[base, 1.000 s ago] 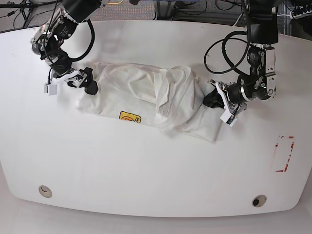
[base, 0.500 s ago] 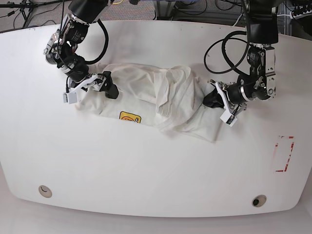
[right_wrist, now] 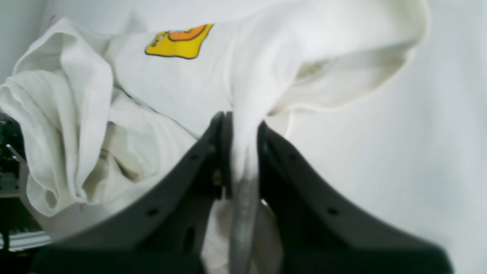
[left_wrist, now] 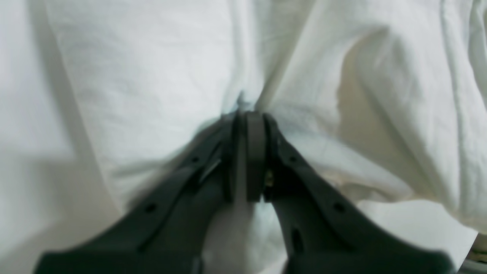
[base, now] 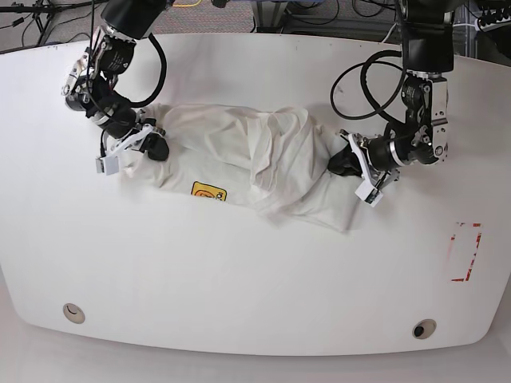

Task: Fold the T-shirt properly
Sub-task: 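Grasp both ends of the folded shirt with both grippers and stretch it flat, then lift both shirt ends and bring the grippers together, folding the shirt in half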

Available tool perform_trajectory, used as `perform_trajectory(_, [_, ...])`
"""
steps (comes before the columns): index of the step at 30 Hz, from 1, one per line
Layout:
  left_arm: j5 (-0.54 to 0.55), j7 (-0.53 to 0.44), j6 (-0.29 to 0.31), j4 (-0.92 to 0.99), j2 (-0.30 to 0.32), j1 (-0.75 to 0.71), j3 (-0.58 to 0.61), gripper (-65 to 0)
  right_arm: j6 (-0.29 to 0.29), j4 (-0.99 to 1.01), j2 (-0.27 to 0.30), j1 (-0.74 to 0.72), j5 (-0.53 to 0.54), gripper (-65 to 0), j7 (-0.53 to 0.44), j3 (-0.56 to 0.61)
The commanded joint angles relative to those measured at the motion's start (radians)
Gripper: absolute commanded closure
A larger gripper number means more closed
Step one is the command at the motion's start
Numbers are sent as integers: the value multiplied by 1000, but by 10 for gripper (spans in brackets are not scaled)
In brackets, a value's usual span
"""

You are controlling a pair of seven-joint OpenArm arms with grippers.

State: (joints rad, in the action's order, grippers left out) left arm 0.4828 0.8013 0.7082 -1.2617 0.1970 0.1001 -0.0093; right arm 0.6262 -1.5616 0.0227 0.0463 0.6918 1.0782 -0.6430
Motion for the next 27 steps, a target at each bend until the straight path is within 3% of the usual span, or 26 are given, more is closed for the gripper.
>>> perform_trajectory(1, [-100,109,-10,17,-23,-17,25,-49,-12,-99,23,22,35,0,-20,22])
perform_trajectory(9, [-98,109,-158,29,-74,-17,93,-49,-78,-383,41,93,35,0,-17,122])
perform_trajectory(17, [-97,108,-175,113,-136,-9,105,-49,-81,-466,49,89,39,0,-17,268])
perform_trajectory(27, [-97,105,-177,164,-158,-7,108,-49,-88,-461,23,13,33,0,-30,495])
